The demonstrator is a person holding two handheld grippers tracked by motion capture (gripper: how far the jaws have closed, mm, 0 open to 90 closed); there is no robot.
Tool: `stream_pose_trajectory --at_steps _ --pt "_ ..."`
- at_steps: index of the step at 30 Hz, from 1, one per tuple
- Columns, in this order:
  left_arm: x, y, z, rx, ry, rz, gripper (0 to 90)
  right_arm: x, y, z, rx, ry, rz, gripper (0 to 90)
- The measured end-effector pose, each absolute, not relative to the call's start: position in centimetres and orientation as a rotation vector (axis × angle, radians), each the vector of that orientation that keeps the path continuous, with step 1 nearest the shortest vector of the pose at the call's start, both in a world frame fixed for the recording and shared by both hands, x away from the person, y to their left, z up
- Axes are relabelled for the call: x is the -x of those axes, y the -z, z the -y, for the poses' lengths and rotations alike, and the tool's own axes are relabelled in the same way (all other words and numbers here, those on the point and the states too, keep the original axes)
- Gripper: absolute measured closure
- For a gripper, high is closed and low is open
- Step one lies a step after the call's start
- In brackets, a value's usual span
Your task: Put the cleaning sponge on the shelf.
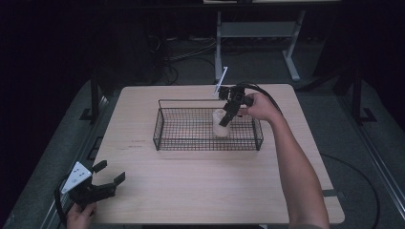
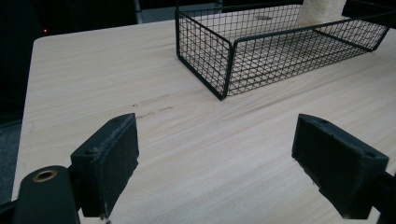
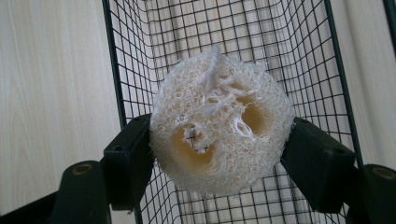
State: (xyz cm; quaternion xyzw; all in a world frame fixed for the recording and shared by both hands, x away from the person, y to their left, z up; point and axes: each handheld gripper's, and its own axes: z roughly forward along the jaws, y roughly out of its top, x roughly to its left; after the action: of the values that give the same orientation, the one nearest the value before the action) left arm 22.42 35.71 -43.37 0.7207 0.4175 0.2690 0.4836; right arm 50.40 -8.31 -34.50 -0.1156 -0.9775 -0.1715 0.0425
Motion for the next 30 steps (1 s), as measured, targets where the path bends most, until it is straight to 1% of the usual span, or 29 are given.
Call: stream_pose_trajectory --at_steps 30 --pt "-22.5 43.4 -35.6 -1.753 -0.656 -1.021 13.9 -50.3 37.2 8.5 0.360 0.550 2.966 28.0"
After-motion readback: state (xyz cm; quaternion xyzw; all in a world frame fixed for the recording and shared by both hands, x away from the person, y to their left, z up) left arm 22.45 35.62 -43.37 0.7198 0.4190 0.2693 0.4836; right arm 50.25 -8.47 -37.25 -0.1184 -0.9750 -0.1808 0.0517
